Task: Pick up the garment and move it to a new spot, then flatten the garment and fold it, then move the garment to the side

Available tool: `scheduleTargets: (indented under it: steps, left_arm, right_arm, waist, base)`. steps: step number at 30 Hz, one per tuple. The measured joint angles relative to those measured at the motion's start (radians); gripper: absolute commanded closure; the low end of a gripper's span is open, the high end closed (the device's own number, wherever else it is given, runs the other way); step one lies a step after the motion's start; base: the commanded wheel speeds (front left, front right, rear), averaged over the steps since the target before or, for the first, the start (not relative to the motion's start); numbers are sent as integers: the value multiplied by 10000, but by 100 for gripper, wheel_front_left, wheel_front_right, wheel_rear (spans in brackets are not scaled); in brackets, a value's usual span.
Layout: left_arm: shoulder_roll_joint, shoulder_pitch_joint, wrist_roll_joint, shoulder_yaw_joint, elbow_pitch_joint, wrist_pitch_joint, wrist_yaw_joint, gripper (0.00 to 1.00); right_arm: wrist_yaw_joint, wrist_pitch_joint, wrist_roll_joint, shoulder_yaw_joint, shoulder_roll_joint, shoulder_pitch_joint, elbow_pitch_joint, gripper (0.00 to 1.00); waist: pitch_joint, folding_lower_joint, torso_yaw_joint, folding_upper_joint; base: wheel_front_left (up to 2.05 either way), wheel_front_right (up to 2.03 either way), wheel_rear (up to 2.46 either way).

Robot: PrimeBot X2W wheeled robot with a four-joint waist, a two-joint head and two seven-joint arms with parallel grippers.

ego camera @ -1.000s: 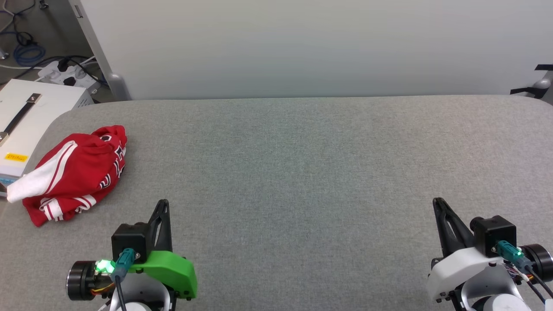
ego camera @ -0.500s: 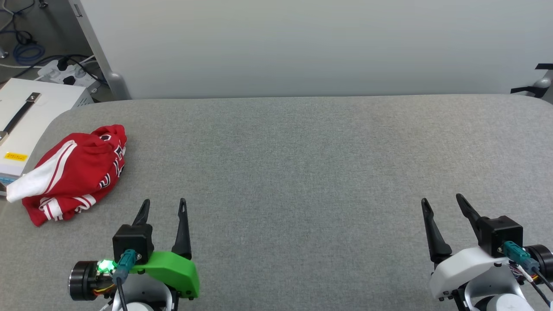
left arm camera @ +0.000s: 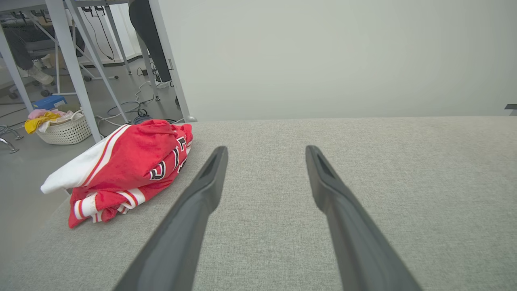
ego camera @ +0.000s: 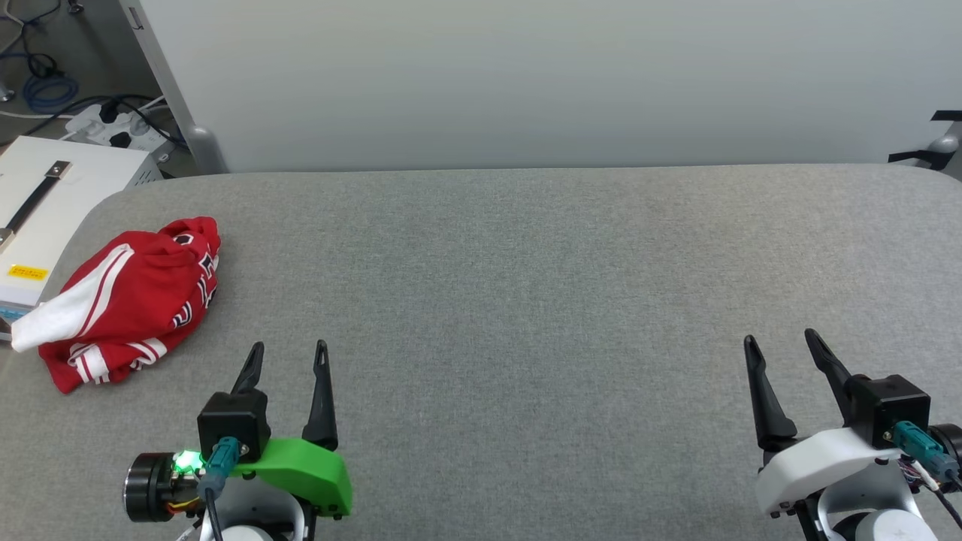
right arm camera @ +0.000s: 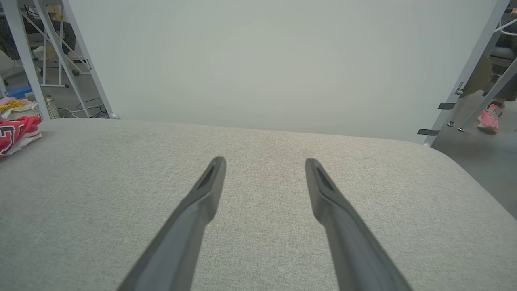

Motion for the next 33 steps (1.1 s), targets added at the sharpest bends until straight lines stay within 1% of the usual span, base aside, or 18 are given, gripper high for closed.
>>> scheduleTargets:
  steps: [33]
  left_arm:
    - [0,11,-242,-334,-73,-704,426,0]
  right_arm:
    - [0,-650,604,-111,0,204,-387,0]
  waist:
    - [31,0,3,0]
  base:
    - [0,0,0]
